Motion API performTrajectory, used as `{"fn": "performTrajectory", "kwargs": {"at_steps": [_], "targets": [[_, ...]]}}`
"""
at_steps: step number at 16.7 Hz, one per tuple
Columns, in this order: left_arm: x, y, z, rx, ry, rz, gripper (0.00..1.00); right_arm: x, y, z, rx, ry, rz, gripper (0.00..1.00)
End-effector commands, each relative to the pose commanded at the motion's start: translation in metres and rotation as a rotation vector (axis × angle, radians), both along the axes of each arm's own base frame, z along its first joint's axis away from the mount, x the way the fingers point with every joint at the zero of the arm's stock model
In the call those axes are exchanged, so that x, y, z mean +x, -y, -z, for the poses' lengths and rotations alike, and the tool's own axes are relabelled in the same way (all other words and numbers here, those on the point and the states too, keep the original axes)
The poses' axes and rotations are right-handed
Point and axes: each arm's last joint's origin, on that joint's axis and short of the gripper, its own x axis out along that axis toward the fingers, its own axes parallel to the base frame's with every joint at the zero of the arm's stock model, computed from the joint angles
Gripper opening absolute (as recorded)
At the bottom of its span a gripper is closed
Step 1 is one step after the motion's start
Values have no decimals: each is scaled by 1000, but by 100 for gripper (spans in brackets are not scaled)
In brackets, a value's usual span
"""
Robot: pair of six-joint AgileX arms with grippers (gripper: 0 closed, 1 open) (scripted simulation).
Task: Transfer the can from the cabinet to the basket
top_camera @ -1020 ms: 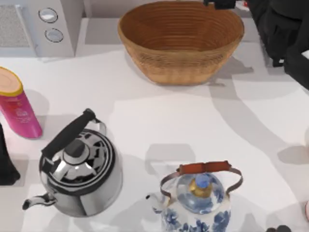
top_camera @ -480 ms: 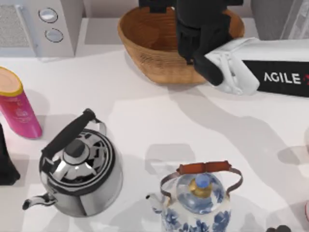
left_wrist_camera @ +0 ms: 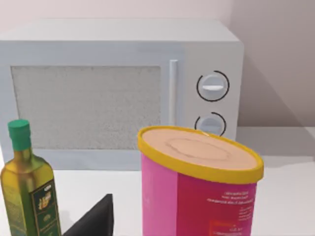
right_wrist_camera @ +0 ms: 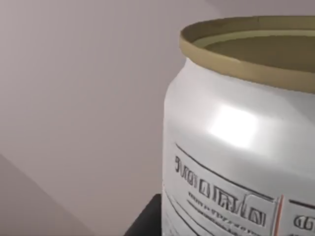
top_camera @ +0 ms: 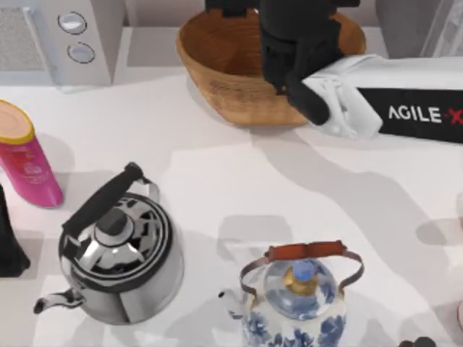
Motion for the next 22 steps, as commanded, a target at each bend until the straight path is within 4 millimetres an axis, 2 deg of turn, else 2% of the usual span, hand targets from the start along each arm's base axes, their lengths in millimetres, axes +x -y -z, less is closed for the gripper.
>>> {"fn": "performTrajectory", "kwargs": {"at_steps": [3,7,20,22], "targets": [[0,0,0,0,0,0,100,13,-1,3,3,7,0,0],[0,0,0,0,0,0,100,14,-1,4,4,7,0,0],[0,0,0,0,0,0,100,14,-1,4,4,7,0,98],[0,0,0,0,0,0,100,14,-1,4,4,7,0,100]]}}
